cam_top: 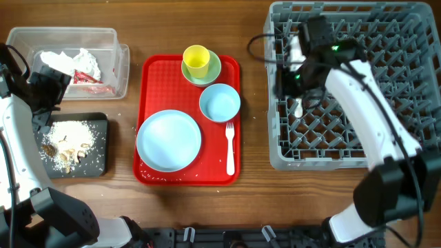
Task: Sort waste into correct bins and load items into the dishwasher rack
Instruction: 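Lift with the right gripper, carry to the rack and release, then move the right gripper back down to the white fork on the tray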
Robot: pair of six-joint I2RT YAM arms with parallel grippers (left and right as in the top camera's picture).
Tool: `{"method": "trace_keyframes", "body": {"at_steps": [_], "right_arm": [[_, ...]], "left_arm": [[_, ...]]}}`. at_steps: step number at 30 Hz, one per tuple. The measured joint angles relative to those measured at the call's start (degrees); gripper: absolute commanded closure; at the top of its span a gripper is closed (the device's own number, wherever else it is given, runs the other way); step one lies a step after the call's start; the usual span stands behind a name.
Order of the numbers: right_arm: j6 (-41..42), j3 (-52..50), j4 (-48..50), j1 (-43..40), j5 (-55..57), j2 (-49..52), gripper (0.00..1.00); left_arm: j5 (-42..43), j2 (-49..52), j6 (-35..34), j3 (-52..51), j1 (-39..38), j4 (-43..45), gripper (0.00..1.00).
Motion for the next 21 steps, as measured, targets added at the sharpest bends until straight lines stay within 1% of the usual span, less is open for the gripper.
{"method": "trace_keyframes", "body": {"at_steps": [2,3,4,9,11,15,21], "right_arm": [[1.75,0.00,-2.43,6.29,-3.56,-1.36,0.39],[2.51,-0.31,-2.03,10.93,-5.20,-1.42,0.41],[4.48,-1.49,-0.17,13.88,-5.01,-1.60,0.44],[16.98,-8.72,4.70,28.76,1.36,-1.33,0.54],[21.79,-11.41,8.41,32.33,4.92,-1.20,0.54],[28.50,-15.80,14.14,34.97,11.19,-0.44,0.54],[31.95,-18.82,18.82,34.71,15.91,4.17,0.58]], "left_arm": [[0.00,0.00,0.00,0.00,0.00,0.00,0.00],[0.00,0.00,0.00,0.00,0.00,0.00,0.00],[0.00,0.00,0.00,0.00,0.00,0.02,0.00],[0.02,0.00,0.00,0.00,0.00,0.00,0.00],[0.00,0.00,0.00,0.00,0.00,0.00,0.00],[0.00,0.00,0.00,0.00,0.00,0.00,0.00],[0.00,0.00,0.00,0.00,0.00,0.00,0.00]]}}
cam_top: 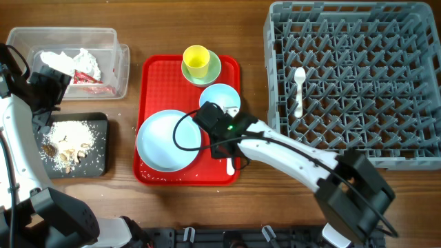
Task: Sort waste into correct bins and load items into the dishwasher rack
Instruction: 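Move the right gripper back down to the white fork on the tray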
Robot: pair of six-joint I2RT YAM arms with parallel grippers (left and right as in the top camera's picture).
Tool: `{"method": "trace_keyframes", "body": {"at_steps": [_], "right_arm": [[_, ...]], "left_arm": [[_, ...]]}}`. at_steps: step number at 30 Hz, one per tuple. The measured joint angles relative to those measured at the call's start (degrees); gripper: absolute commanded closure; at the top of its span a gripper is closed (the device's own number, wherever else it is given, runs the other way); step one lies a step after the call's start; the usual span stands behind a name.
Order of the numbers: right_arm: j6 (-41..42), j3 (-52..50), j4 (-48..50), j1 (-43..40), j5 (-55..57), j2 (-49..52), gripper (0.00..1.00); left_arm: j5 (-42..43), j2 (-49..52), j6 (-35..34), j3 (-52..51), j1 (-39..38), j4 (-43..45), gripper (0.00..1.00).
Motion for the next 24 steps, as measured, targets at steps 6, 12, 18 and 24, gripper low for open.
{"method": "trace_keyframes", "body": {"at_steps": [6,12,18,24], "right_arm": [[0.28,-0.24,2.23,0.00,0.74,3.10,0.64],[1.70,-0.24,3.52,0.00,1.03,6.34,0.64],[2.43,0.24,3.96,0.00,1.03,7.21,0.82],[2.58,1.55,2.29,-0.11,1.07,7.61,0.96]], "left_arm": [[0.00,0.00,0.00,0.00,0.00,0.00,0.00],[0.00,0.00,0.00,0.00,0.00,0.00,0.00],[0.00,0.00,0.00,0.00,0.00,0.00,0.00],[0.00,0.00,0.00,0.00,0.00,0.00,0.00]]}}
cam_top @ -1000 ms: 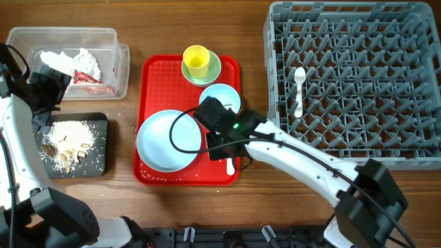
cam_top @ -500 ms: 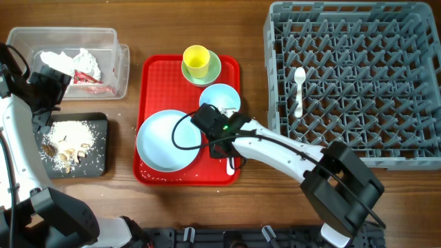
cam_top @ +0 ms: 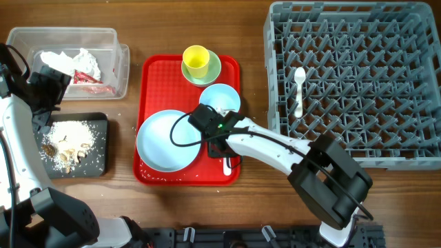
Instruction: Sort waste into correct bins and load items into the dishwasher rack
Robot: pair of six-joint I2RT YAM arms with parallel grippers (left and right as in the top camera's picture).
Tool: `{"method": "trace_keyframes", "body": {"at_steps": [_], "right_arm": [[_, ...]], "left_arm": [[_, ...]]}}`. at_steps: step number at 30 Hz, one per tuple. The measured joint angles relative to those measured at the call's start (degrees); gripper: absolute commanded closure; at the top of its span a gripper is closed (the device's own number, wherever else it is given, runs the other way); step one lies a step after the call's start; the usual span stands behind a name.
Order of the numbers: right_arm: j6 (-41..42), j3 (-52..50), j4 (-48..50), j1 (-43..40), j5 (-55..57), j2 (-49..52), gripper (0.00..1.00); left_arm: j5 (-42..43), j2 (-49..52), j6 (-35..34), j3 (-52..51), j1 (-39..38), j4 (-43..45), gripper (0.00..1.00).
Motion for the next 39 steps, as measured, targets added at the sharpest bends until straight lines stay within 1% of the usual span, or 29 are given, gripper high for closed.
{"method": "trace_keyframes", "body": {"at_steps": [4,6,8,12,13,15,16,18,19,21,23,26,28,30,33,36,39], "right_arm": [[-0.07,0.48,-3.28,-1.40,-0.02,-0.33,0.96],[-1.11,1.33,-5.95,-2.71,-0.04,-2.38,0.95],[-2.84,3.23,-8.17,-3.93,-0.04,-6.03,0.94],[-6.69,5.55,-8.98,-7.08,0.13,-15.04,0.89],[-7.48,5.66,-8.98,-8.04,0.13,-16.81,0.87],[-9.88,5.75,-8.98,-10.21,0.11,-20.17,0.76],[-10.56,5.92,-8.98,-12.68,-0.07,-23.26,0.74],[-11.69,6.03,-8.96,-14.01,-1.53,-25.00,0.67],[-11.93,6.03,-8.98,-14.14,-3.08,-25.44,0.65],[-11.02,5.73,-8.35,-13.44,-6.49,-25.07,0.60],[-8.85,5.31,-7.65,-12.13,-8.26,-23.71,0.59],[-5.73,4.31,-5.31,-9.70,-9.62,-19.10,0.59],[-3.56,4.04,-3.15,-8.02,-9.55,-13.70,0.60],[-1.27,3.56,-2.21,-6.58,-9.60,-6.86,0.63],[0.63,3.10,-2.03,-6.36,-10.25,-1.36,0.63],[1.64,2.67,-2.05,-6.91,-10.91,0.02,0.60],[1.66,2.67,-1.86,-7.21,-10.84,0.00,0.60]], "left_arm": [[0.00,0.00,0.00,0.00,0.00,0.00,0.00],[0.00,0.00,0.00,0.00,0.00,0.00,0.00],[0.00,0.00,0.00,0.00,0.00,0.00,0.00],[0.00,0.00,0.00,0.00,0.00,0.00,0.00],[0.00,0.00,0.00,0.00,0.00,0.00,0.00],[0.00,0.00,0.00,0.00,0.00,0.00,0.00],[0.00,0.00,0.00,0.00,0.00,0.00,0.00],[0.00,0.00,0.00,0.00,0.00,0.00,0.00],[0.00,0.00,0.00,0.00,0.00,0.00,0.00],[0.00,0.00,0.00,0.00,0.00,0.00,0.00],[0.00,0.00,0.00,0.00,0.00,0.00,0.00],[0.00,0.00,0.00,0.00,0.00,0.00,0.00],[0.00,0.00,0.00,0.00,0.00,0.00,0.00],[0.00,0.00,0.00,0.00,0.00,0.00,0.00],[0.00,0.00,0.00,0.00,0.00,0.00,0.00],[0.00,0.00,0.00,0.00,0.00,0.00,0.00],[0.00,0.00,0.00,0.00,0.00,0.00,0.00]]}}
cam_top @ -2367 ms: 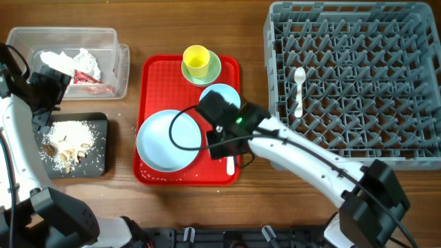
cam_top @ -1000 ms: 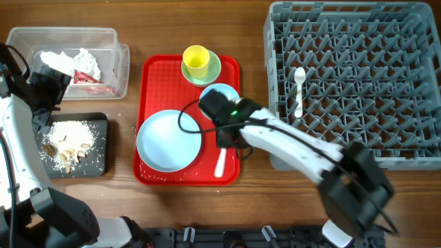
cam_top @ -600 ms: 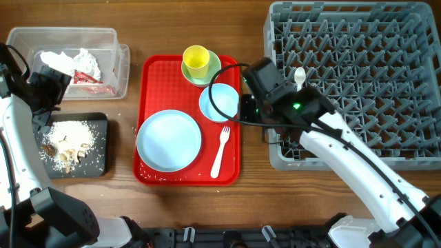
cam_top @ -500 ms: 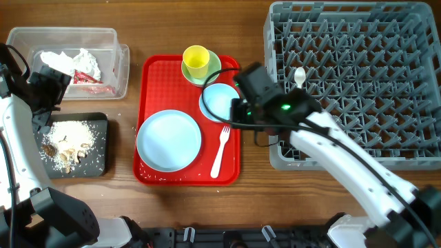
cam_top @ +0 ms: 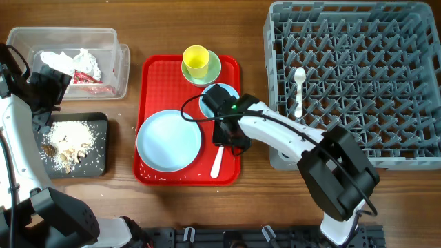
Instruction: Sort waste into correct bins and load items into the dishwasher rack
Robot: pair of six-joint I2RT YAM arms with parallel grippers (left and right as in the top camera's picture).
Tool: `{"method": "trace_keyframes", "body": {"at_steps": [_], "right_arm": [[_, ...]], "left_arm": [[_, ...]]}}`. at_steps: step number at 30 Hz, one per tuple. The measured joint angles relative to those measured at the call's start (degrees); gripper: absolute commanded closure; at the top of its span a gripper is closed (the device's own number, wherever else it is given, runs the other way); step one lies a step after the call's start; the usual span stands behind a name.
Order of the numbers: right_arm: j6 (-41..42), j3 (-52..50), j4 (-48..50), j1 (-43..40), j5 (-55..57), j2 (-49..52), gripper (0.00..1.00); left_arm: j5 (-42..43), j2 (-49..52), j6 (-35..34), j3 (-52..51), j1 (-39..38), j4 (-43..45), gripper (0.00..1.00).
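Note:
My right gripper (cam_top: 223,140) is over the right part of the red tray (cam_top: 153,69), shut on the head end of the white fork (cam_top: 217,164). The fork's handle slants down and to the left. On the tray are a yellow cup (cam_top: 196,60) on a green saucer (cam_top: 213,71), a blue bowl (cam_top: 210,105) partly under my right arm, and a blue plate (cam_top: 169,140). A white spoon (cam_top: 299,89) lies in the grey dishwasher rack (cam_top: 275,48). My left gripper (cam_top: 43,103) hangs between the two bins at the far left, its fingers not clear.
A clear bin (cam_top: 117,41) with paper and wrapper waste stands at the back left. In front of it is a black tray (cam_top: 100,148) holding crumbs and food scraps. Crumbs lie along the red tray's front edge.
The fork lay straight along the tray's right side under my right gripper. It now slants in the gripper's hold, and the gripper sits slightly farther back and right. The left arm is unchanged.
My right gripper was in the rack at the white spoon. Then the spoon lay alone in the rack and the gripper was over the fork on the tray, where it stayed. Now it holds the fork, turned askew.

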Motion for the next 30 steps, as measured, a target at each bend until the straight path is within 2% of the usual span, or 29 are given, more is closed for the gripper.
{"method": "trace_keyframes", "body": {"at_steps": [9,18,24,30], "right_arm": [[-1.62,0.00,2.25,2.89,0.63,0.00,0.59],[4.94,0.00,2.64,5.11,8.28,1.55,0.59],[5.40,0.13,4.28,5.11,9.31,2.25,0.72],[5.84,0.96,1.53,5.11,9.46,2.62,0.81]], "left_arm": [[0.00,0.00,0.00,0.00,0.00,0.00,0.00],[0.02,0.00,0.00,0.00,0.00,0.00,0.00],[0.00,0.00,0.00,0.00,0.00,0.00,0.00],[0.00,0.00,0.00,0.00,0.00,0.00,0.00]]}}
